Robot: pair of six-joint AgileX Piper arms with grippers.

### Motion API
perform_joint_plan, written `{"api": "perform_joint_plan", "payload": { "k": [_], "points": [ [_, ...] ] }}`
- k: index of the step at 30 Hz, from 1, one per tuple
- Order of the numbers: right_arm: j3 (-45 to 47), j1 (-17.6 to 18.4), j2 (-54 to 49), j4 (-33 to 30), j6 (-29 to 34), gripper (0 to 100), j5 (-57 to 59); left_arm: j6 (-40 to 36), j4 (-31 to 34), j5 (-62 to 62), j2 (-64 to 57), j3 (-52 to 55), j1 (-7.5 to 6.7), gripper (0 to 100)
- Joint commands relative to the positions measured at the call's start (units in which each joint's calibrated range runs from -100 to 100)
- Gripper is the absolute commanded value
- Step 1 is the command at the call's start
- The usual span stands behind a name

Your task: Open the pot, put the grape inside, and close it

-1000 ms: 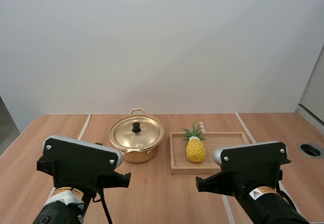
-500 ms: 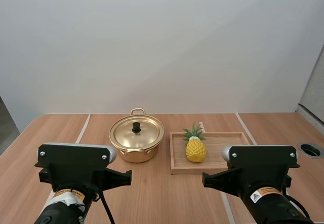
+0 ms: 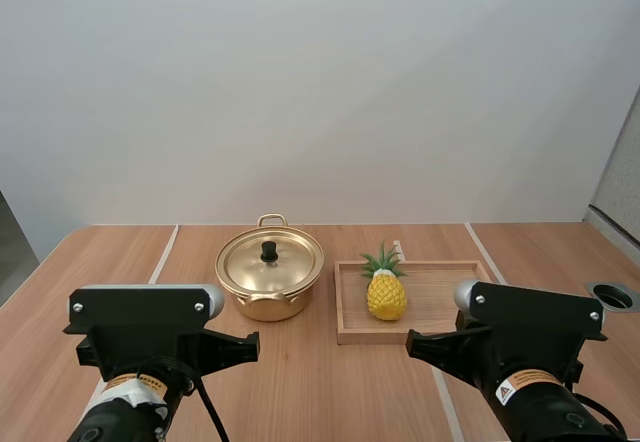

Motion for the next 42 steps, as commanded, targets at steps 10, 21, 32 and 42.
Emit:
{"api": "perform_joint_plan", "payload": {
  "k": [10,21,32,42],
  "points": [
    [0.08,2.24,-0.39,-2.24,0.37,0,-0.96,-0.60,0.01,-0.47,-0.33,0.00,0.06,2],
    [0.08,-0.21,-0.39,-2.24,0.37,0,-1.12,-0.60,0.01,-0.47,-0.33,0.00,0.06,2],
    [0.08,-0.16,-0.39,-2.02,0.37,0,-1.45,-0.60,0.01,-0.47,-0.33,0.00,0.06,2],
    [0.08,-0.16,-0.39,-2.02,0.37,0,-1.45,-0.60,0.01,-0.47,-0.33,0.00,0.06,2]
  ]
}}
